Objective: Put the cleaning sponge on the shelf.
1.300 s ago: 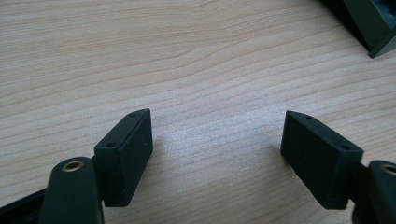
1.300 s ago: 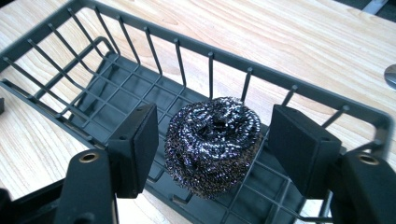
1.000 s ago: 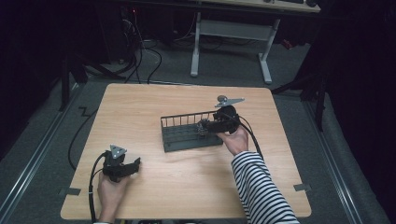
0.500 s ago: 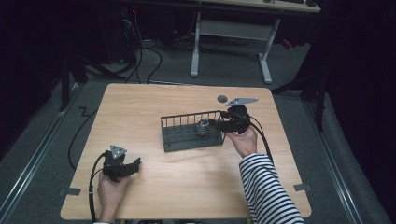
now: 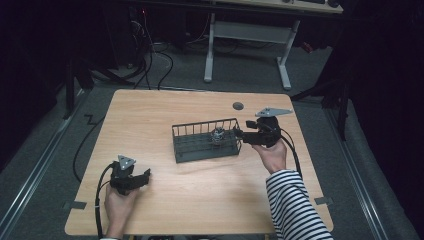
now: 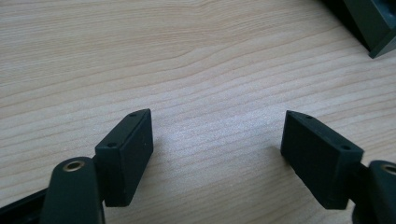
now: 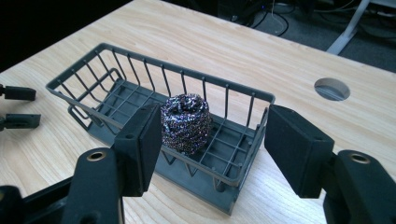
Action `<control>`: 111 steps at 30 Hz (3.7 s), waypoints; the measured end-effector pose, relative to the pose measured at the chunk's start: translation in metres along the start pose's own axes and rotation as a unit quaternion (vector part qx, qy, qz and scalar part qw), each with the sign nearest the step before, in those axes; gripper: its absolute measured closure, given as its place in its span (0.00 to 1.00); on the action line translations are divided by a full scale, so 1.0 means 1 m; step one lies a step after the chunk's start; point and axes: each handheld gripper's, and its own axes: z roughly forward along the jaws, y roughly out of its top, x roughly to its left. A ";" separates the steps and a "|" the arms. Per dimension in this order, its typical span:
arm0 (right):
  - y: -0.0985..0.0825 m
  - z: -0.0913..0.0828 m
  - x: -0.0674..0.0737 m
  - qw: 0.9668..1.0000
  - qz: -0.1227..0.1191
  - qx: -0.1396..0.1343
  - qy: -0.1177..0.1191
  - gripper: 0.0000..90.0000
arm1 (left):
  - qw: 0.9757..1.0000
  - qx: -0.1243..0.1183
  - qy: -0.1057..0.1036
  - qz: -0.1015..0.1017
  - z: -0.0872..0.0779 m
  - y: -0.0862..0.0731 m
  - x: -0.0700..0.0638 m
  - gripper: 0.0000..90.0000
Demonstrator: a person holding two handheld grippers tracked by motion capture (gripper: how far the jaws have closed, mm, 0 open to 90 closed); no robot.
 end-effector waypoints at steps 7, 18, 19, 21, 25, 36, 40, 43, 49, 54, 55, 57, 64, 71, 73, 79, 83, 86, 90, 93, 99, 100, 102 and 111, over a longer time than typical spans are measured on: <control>-0.005 -0.016 -0.002 1.000 0.009 -0.018 0.006 0.42 | 1.000 0.000 0.000 0.000 0.000 0.000 0.000 0.29; -0.016 -0.035 -0.002 0.999 0.014 -0.035 0.006 0.42 | 1.000 0.000 -0.001 0.000 0.000 0.000 0.000 0.29; -0.018 -0.037 -0.003 0.999 0.022 -0.035 0.011 0.42 | 1.000 0.000 -0.001 0.000 0.000 0.000 0.000 0.29; -0.024 -0.038 -0.006 0.999 0.023 -0.033 0.004 0.42 | 1.000 0.000 -0.001 0.000 0.000 0.000 0.000 0.29; -0.029 -0.043 -0.008 0.999 0.024 -0.033 -0.004 0.42 | 1.000 0.000 -0.001 0.000 0.000 0.000 0.000 0.29; -0.046 -0.056 -0.014 0.997 0.048 -0.052 0.002 0.42 | 1.000 0.000 -0.001 0.000 0.000 0.000 0.000 0.29; -0.058 -0.060 -0.016 0.997 0.053 -0.054 -0.002 0.42 | 1.000 0.000 -0.001 0.000 0.000 0.000 0.000 0.29; -0.066 -0.064 -0.017 0.996 0.063 -0.059 -0.001 0.42 | 1.000 0.000 -0.001 0.000 0.000 0.000 0.000 0.29; -0.077 -0.072 -0.020 0.995 0.074 -0.066 -0.007 0.42 | 1.000 0.000 -0.001 0.000 0.000 0.000 0.000 0.29; -0.084 -0.078 -0.020 0.994 0.079 -0.074 -0.011 0.42 | 1.000 0.000 -0.001 0.000 0.000 0.000 0.000 0.29; -0.086 -0.079 -0.021 0.994 0.081 -0.074 -0.011 0.42 | 1.000 0.000 -0.001 0.000 0.000 0.000 0.000 0.29; -0.089 -0.081 -0.021 0.994 0.082 -0.073 -0.016 0.43 | 1.000 0.000 -0.001 0.000 0.000 0.000 0.000 0.29; -0.100 -0.086 -0.024 0.993 0.092 -0.075 -0.019 0.43 | 1.000 0.000 -0.001 0.000 0.000 0.000 0.000 0.29; -0.113 -0.086 -0.025 0.992 0.104 -0.072 -0.022 0.43 | 1.000 0.000 -0.001 0.000 0.000 0.000 0.000 0.29; -0.117 -0.084 -0.025 0.992 0.104 -0.067 -0.024 0.43 | 1.000 0.000 -0.001 0.000 0.000 0.000 0.000 0.29; -0.127 -0.074 -0.024 0.993 0.108 -0.051 -0.020 0.43 | 1.000 0.000 -0.001 0.000 0.000 0.000 0.000 0.29; -0.132 -0.070 -0.023 0.993 0.107 -0.045 -0.022 0.43 | 1.000 0.000 -0.001 0.000 0.000 0.000 0.000 0.29; -0.135 -0.068 -0.022 0.993 0.110 -0.044 -0.022 0.43 | 1.000 0.000 -0.001 0.000 0.000 0.000 0.000 0.29; -0.139 -0.065 -0.022 0.992 0.115 -0.041 -0.022 0.43 | 1.000 0.000 -0.001 0.000 0.000 0.000 0.000 0.29; -0.145 -0.060 -0.021 0.992 0.119 -0.037 -0.022 0.43 | 1.000 0.000 -0.001 0.000 0.000 0.000 0.000 0.29; -0.152 -0.055 -0.020 0.992 0.123 -0.030 -0.020 0.43 | 1.000 0.000 -0.001 0.000 0.000 0.000 0.000 0.29; -0.152 -0.054 -0.019 0.992 0.123 -0.029 -0.021 0.43 | 1.000 0.000 -0.001 0.000 0.000 0.000 0.000 0.29; -0.154 -0.053 -0.019 0.992 0.123 -0.030 -0.021 0.43 | 1.000 0.000 -0.001 0.000 0.000 0.000 0.000 0.29; -0.158 -0.045 -0.016 0.992 0.121 -0.023 -0.025 0.43 | 1.000 0.000 -0.001 0.000 0.000 0.000 0.000 0.29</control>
